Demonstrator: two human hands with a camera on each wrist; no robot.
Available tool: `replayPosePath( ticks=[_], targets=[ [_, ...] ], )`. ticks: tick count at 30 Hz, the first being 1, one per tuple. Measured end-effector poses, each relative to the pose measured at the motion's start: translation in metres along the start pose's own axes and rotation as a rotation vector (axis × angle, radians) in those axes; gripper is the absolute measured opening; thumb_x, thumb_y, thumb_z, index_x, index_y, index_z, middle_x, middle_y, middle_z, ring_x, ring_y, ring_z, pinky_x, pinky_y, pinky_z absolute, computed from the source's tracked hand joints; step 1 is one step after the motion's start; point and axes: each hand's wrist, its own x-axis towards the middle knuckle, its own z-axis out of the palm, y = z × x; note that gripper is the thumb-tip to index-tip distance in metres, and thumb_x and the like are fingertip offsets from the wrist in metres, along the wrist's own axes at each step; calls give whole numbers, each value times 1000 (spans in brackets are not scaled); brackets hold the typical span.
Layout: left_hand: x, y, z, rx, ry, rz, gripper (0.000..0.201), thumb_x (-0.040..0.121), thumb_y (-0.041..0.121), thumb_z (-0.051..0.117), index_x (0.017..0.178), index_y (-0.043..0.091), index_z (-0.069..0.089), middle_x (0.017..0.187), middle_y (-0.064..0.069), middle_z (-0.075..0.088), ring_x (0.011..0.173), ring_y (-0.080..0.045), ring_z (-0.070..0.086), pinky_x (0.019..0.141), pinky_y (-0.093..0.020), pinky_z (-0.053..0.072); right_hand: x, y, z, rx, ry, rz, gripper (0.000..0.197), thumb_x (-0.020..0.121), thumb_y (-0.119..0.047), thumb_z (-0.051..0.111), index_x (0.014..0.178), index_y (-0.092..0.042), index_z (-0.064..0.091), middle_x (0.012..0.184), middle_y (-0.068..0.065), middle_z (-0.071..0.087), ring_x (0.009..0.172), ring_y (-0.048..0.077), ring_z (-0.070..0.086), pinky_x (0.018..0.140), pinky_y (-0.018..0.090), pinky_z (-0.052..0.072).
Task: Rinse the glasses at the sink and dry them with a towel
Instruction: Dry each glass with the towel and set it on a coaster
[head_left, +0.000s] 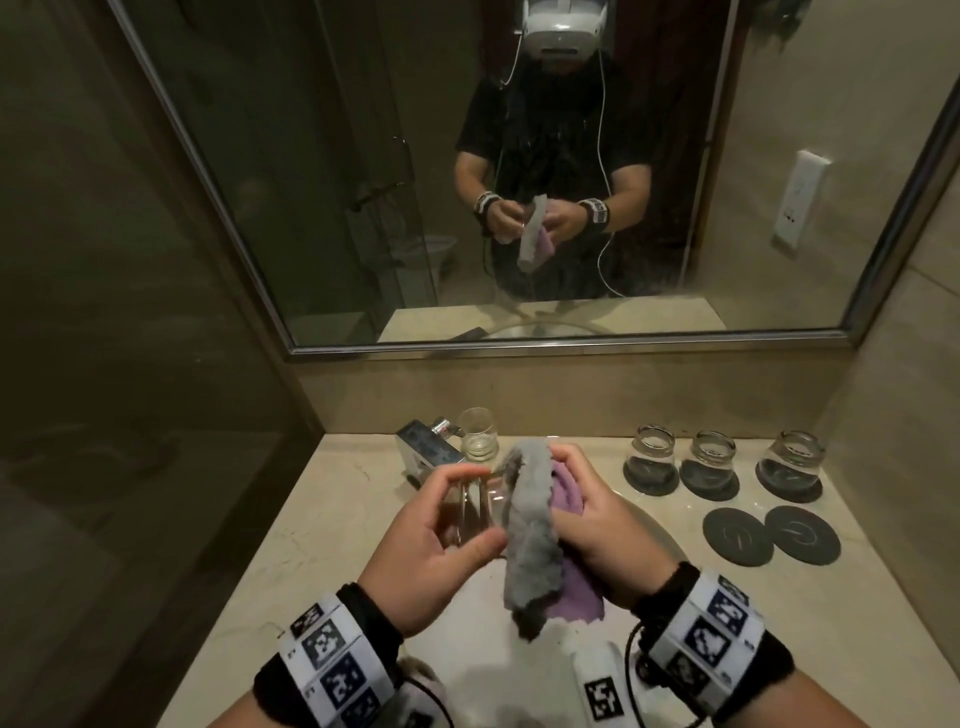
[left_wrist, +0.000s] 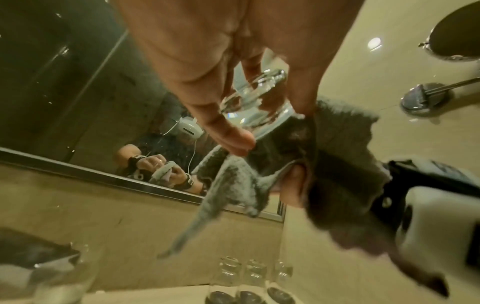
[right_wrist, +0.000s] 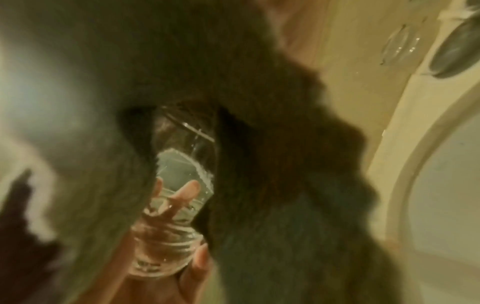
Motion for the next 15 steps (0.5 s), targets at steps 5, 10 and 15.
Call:
replayPosePath(
  ticks=[5,10,15],
  targets=[
    [5,2,-2,77,-68,-46,66,72,53,75,129,39,45,122,13,56,87,-27,68,74,-41,59,1,-3,-5,78,22,-65,56,69,6,66,120,-8,48,108,4,70,100,18,67,79,27,54],
    [13,8,-2,-214,-40,-200,46,78,34,71,119,23,55,107,-7,63,73,-22,66,62,-36,56,1,4,3,63,83,-169,58,65,-3,75,118,-8,51,112,4,67,105,23,65,88,33,54],
    [13,2,-3,382,-115,265,50,83,42,67,129,39,48,129,17,51,114,-4,55,92,-23,49,9,11,0,441,121,42,47,68,-24,76,111,-13,60,115,22,65,104,36,62,94,52,48]
  ],
)
